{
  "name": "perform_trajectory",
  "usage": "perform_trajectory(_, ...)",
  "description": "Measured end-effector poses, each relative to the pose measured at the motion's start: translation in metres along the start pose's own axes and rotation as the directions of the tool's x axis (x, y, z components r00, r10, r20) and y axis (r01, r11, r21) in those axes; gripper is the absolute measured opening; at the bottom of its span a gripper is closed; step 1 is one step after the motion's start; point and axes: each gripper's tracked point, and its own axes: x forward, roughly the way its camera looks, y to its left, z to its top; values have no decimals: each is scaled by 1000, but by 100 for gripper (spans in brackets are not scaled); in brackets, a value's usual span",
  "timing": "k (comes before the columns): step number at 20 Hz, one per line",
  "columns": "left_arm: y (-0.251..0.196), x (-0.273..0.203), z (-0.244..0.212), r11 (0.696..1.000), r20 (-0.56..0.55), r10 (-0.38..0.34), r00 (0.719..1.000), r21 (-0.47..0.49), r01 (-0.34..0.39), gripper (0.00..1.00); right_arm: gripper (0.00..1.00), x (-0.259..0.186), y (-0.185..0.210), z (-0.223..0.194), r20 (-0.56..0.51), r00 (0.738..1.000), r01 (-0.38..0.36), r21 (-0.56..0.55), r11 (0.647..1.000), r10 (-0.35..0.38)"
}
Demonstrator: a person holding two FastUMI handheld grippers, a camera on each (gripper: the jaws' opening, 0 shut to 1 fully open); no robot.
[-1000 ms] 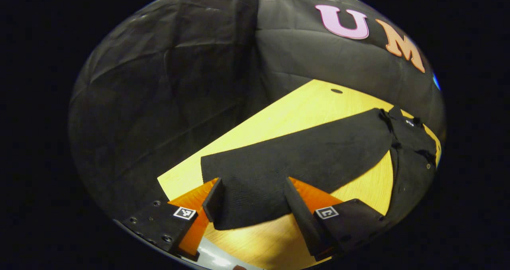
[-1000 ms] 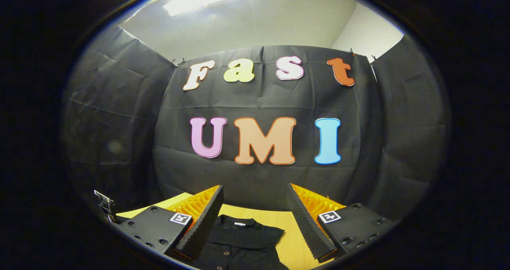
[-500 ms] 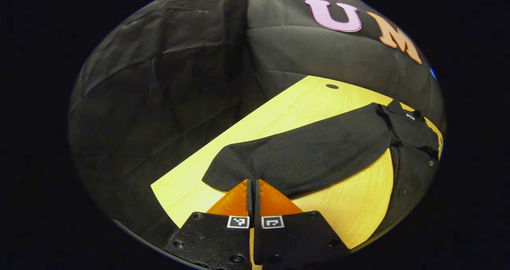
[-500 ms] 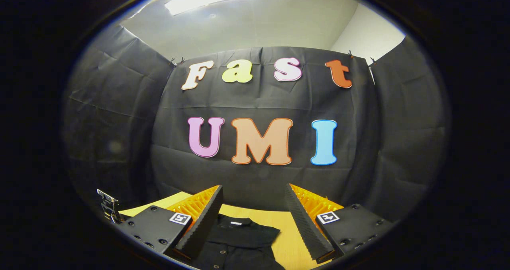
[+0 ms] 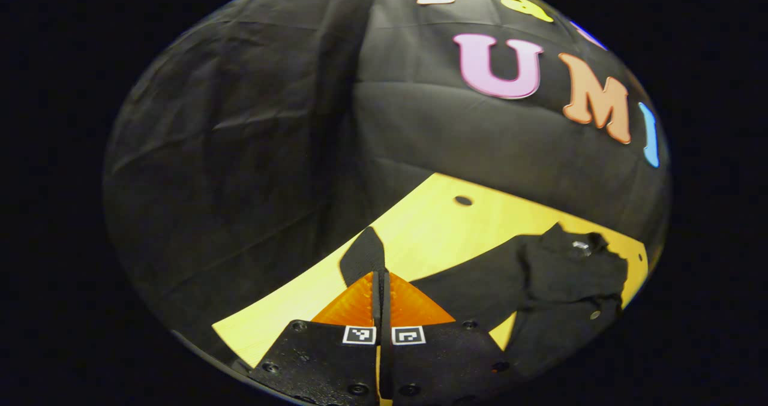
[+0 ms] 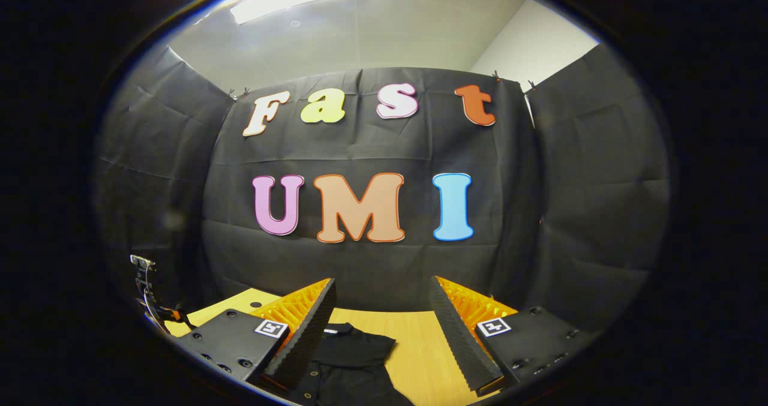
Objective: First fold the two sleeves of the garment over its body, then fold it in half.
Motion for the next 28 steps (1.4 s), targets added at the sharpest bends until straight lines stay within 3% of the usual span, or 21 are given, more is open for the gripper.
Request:
perform_trajectory(5,-172,22,36,966,79,-235,969,132,224,0,98,-2,-52,-20,-41,997,72,53,996,-70)
perform_trajectory(11,-356,19,4,855,13,-466,885,263,446,0,99,0,-115,-45,-110,983,160,107,981,-148)
perform_trajectory(18,-490,10,-64,745,-110,-586,803,316,587,0,98,0,-150,-83,-195,964,207,107,973,-183)
perform_trajectory(21,-516,7,-94,718,-172,-597,783,320,618,0,98,2,-156,-86,-206,964,202,150,968,-170)
perform_trajectory(22,-524,4,-104,698,-199,-618,760,305,648,0,98,3,-157,-90,-208,964,199,167,966,-163)
perform_trajectory(23,-532,3,-115,687,-223,-627,747,293,665,3,94,5,-159,-91,-210,964,200,176,964,-162)
perform_trajectory(24,-539,-2,-128,667,-252,-644,722,276,692,19,98,8,-161,-90,-212,964,201,178,963,-162)
perform_trajectory(28,-555,-17,-137,632,-261,-680,685,265,728,77,98,12,-169,-96,-222,963,196,183,963,-154)
